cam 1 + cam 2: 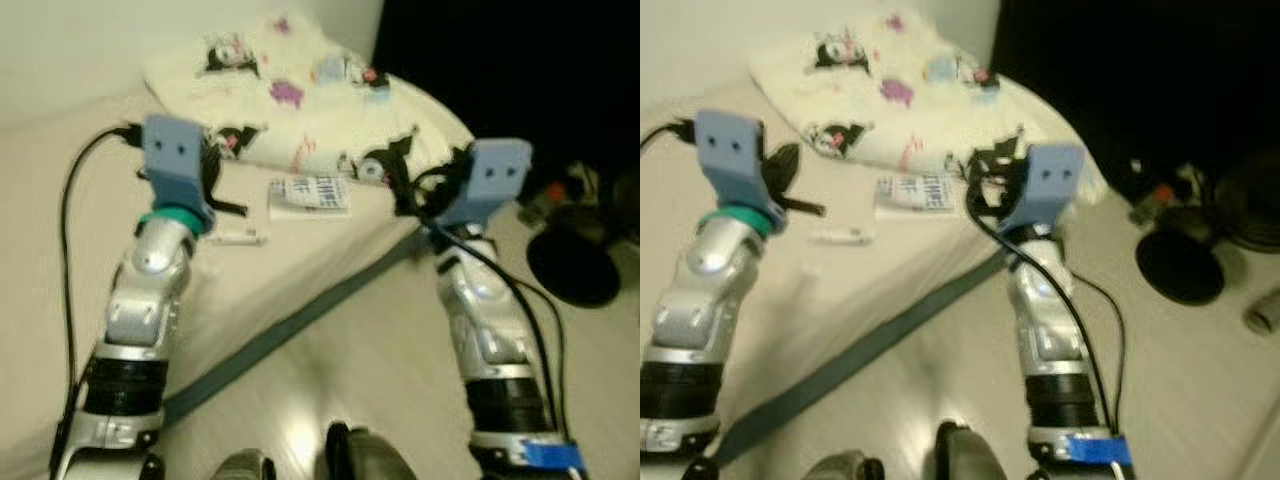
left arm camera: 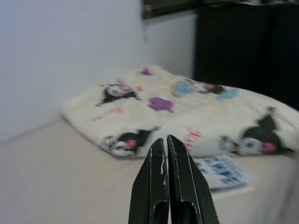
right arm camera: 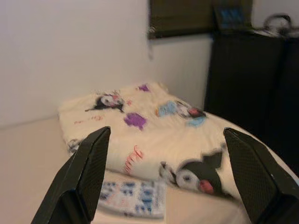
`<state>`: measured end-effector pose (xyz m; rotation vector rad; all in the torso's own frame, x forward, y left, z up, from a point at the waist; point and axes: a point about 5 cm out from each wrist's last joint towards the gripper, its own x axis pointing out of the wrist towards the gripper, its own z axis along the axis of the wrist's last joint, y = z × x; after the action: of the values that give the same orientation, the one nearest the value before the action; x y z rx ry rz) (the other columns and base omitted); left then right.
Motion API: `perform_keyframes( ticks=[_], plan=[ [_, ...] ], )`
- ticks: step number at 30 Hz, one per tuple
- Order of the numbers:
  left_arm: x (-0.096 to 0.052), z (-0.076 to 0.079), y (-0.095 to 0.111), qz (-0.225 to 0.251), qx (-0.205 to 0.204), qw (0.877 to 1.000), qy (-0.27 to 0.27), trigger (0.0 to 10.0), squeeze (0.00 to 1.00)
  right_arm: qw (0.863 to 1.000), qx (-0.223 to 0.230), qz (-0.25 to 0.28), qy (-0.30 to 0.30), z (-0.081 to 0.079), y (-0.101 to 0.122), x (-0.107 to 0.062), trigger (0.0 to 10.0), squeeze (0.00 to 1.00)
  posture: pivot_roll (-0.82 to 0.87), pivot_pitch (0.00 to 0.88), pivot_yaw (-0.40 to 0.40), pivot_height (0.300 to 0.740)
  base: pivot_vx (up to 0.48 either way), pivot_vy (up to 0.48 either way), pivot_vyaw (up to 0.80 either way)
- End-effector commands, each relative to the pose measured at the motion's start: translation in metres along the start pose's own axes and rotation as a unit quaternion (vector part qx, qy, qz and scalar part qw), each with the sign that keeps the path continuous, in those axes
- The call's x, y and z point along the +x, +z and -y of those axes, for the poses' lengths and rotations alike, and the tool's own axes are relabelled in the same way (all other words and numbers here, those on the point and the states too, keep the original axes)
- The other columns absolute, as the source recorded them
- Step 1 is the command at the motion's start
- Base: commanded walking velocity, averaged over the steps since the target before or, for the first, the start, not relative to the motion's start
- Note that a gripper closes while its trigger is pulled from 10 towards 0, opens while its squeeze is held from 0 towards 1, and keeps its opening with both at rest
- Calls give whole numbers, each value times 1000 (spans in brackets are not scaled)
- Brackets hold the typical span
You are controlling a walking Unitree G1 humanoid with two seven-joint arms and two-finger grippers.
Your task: Clean up the room
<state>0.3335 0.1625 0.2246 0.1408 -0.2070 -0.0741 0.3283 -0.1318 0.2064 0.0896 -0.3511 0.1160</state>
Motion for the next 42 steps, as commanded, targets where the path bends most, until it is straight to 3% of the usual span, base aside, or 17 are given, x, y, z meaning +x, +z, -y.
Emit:
perform_keyframes(
  ticks=[1, 4, 12, 13, 14, 16, 24, 29, 31, 32, 34, 35, 38, 42],
  plan=[
    [-5, -2, -14, -28, 10, 1000, -9, 10000, 0, 1000, 3, -8, 5, -5, -5, -3, 10000, 0, -9, 111, 3, 740, 0, 0, 631],
    [-11, 3, -32, -58, 44, 997, -39, 10000, 0, 1000, 6, -10, 5, -4, -7, -4, 10000, 0, -9, 111, 3, 740, 0, 0, 210],
    [-11, 3, -32, -58, 44, 997, -39, 10000, 0, 1000, 6, -10, 5, -4, -7, -4, 10000, 0, -9, 111, 3, 740, 0, 0, 0],
    [-15, 5, -45, -75, 67, 994, -45, 10000, 0, 1000, 7, -12, 5, -4, -8, -5, 10000, 0, -11, 113, 5, 740, 0, 0, 0],
    [-24, 9, -71, -118, 69, 989, -48, 10000, 0, 1000, 6, -21, 7, -5, -13, -7, 10000, 0, -15, 118, 4, 740, 0, 0, 0],
    [-36, 16, -97, -163, 57, 984, -44, 10000, 0, 999, 5, -33, 7, -5, -20, -10, 10000, 0, -15, 119, 3, 740, 0, 0, 0],
    [-34, 18, -94, -155, 43, 986, -36, 10000, 0, 999, 6, -35, 4, -4, -21, -10, 10000, 0, -14, 115, 3, 740, 0, 0, 0],
    [-34, 15, -86, -126, 36, 991, -35, 10000, 0, 999, 0, -50, 13, -7, -32, -14, 10000, 0, -13, 100, 0, 740, 0, 0, 0],
    [-43, 13, -95, -117, 74, 990, -41, 10000, 0, 996, -12, -81, 21, -10, -47, -21, 10000, 0, -12, 91, -4, 740, 0, 0, 0],
    [-43, 13, -95, -117, 74, 990, -41, 10000, 0, 996, -12, -81, 21, -10, -47, -21, 10000, 0, -12, 91, -4, 740, 0, 0, 0],
    [-56, 13, -111, -119, 114, 985, -53, 10000, 0, 992, -22, -118, 29, -14, -64, -27, 10000, 0, -11, 82, -9, 740, 0, 0, 0],
    [-56, 13, -111, -119, 114, 985, -53, 10000, 0, 992, -22, -118, 29, -14, -64, -27, 10000, 0, -11, 82, -9, 740, 0, 0, 0],
    [-84, 14, -145, -163, 127, 977, -54, 10000, 0, 981, -57, -180, 48, -20, -94, -46, 10000, 0, -13, 67, -25, 740, 0, 0, 0],
    [-102, 17, -158, -188, 114, 974, -51, 10000, 0, 982, -60, -176, 33, -15, -100, -56, 10000, 0, -21, 53, -24, 740, 0, 0, 0]
  ],
)
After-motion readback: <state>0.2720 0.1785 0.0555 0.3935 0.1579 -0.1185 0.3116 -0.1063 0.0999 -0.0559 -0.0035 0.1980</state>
